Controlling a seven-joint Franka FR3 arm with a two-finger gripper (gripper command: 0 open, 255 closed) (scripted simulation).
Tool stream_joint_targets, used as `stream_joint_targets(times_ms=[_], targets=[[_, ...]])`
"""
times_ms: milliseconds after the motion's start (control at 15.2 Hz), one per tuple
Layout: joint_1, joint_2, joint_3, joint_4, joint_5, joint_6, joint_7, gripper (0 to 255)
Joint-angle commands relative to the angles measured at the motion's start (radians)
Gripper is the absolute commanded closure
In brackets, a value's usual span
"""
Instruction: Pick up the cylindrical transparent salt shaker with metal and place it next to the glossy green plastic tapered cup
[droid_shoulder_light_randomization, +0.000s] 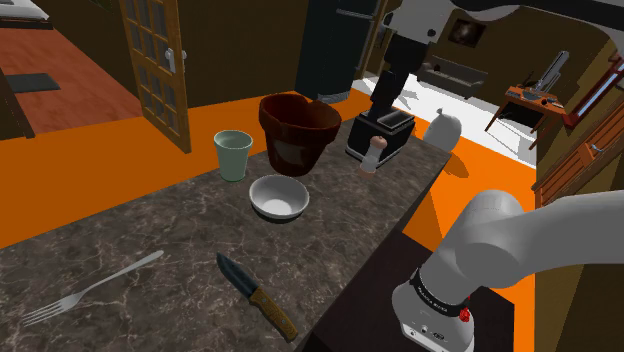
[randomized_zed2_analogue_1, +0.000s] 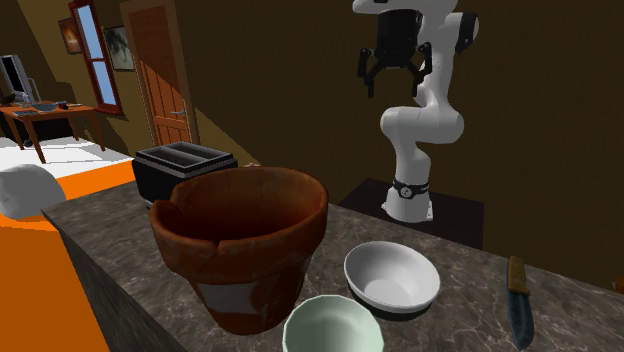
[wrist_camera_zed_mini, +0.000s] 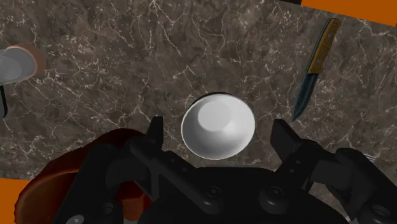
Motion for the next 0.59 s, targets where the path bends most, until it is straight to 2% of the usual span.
stream_joint_targets(times_ms=[0, 528], targets=[[0.0, 0.0, 0.0, 0.0, 0.0, 0.0, 0.0, 0], [-0.057, 0.083, -0.126, -0.072, -0.127, 0.137, -0.147, 0]])
